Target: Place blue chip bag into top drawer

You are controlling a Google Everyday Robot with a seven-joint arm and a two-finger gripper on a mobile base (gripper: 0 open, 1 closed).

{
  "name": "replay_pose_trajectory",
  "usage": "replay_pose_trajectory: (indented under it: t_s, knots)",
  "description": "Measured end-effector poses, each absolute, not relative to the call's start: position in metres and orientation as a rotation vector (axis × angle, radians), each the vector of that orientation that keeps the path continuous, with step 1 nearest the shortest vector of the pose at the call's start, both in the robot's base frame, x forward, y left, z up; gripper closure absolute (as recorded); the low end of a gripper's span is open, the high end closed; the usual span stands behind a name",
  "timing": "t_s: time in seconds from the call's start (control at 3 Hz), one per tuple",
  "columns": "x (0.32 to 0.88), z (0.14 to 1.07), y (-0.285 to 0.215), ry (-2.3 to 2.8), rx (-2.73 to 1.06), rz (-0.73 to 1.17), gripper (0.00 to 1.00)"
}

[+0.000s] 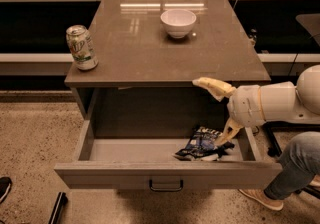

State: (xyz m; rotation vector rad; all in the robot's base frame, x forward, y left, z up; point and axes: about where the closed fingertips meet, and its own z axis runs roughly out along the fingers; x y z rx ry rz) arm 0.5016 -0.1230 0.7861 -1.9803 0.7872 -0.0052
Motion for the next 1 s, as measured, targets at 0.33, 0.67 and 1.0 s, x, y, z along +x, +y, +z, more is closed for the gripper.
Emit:
replay_pose_trajectory:
  t_s: [0.33,0.67,1.0]
  knots:
    - [0.486,0.816,-0.121,0.685,-1.974,-0.018,0.0]
    - [0.461,0.862,-0.126,0.522,-1.963,-0.076,0.0]
    - [0.459,0.861,-0.125,0.508,-1.969,-0.077,0.0]
